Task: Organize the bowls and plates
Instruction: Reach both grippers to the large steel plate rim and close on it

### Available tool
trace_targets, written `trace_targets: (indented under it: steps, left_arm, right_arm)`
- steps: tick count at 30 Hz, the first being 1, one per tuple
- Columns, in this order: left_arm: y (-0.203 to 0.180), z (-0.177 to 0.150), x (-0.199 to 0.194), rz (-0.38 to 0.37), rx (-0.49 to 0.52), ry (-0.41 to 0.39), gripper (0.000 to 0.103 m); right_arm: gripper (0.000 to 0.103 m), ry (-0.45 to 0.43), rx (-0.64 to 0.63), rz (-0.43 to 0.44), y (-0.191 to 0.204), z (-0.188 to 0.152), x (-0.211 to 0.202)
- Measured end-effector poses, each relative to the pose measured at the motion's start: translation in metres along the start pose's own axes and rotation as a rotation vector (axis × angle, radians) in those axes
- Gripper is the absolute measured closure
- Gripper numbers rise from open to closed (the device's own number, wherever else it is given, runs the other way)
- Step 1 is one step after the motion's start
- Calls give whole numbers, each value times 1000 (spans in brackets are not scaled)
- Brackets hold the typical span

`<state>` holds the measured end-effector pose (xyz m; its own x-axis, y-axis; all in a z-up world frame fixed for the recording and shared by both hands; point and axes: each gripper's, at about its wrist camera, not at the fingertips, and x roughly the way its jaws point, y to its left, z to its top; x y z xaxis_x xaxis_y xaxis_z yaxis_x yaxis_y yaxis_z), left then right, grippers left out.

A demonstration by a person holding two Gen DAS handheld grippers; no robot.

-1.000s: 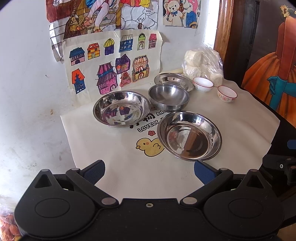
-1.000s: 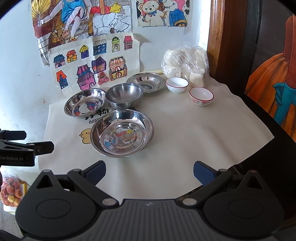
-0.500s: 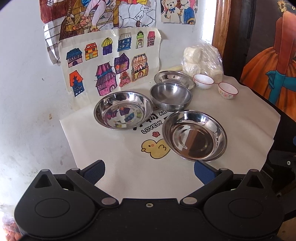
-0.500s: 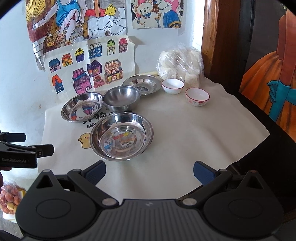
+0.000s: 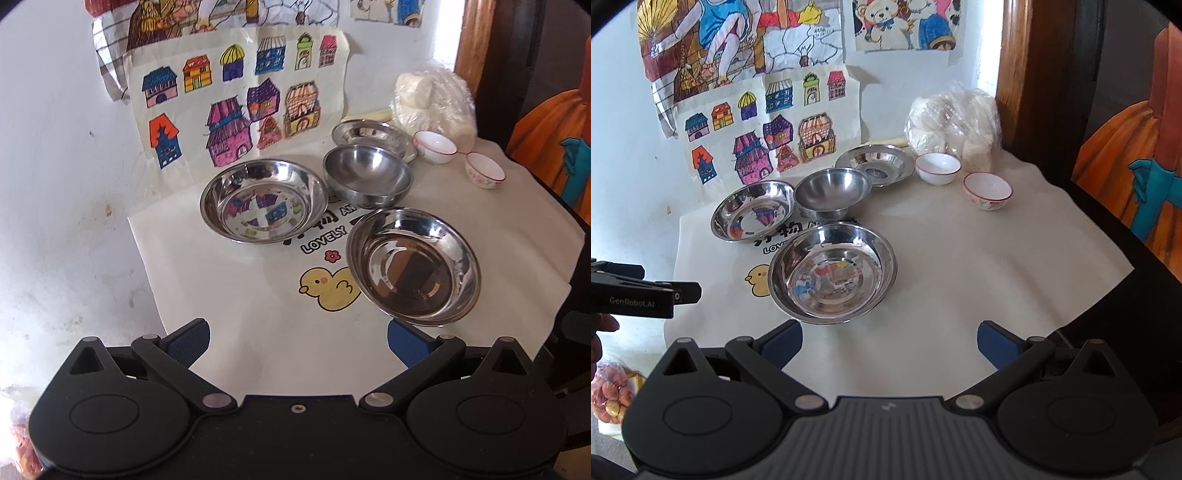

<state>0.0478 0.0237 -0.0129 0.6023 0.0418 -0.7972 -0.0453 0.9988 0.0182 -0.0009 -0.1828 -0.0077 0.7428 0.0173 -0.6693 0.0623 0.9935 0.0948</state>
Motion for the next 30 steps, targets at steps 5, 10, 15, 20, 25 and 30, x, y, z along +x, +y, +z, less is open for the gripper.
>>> trace_targets:
  steps: [5,10,15,20,25,30]
  left_arm:
    - [-5,12,16,45,-39,34,1]
    - [-13,31,38,86,-113,90,1]
    - [-32,46,66,145,-168,181,1]
    - [-48,54,85,185,-197,215,1]
    - [-60,60,102,209,-205,243,1]
    - [-66,62,116,216,-209,276,1]
  right_arm:
    - [0,26,-35,57,-9,18,30]
    - [0,64,-102,132,-17,45,71]
    - [0,125,-150,202,-25,66,114]
    - [0,180,-200,252,-33,77,145]
    - [0,242,-223,269,-41,80,172]
    - [0,275,-225,273,-45,81,187]
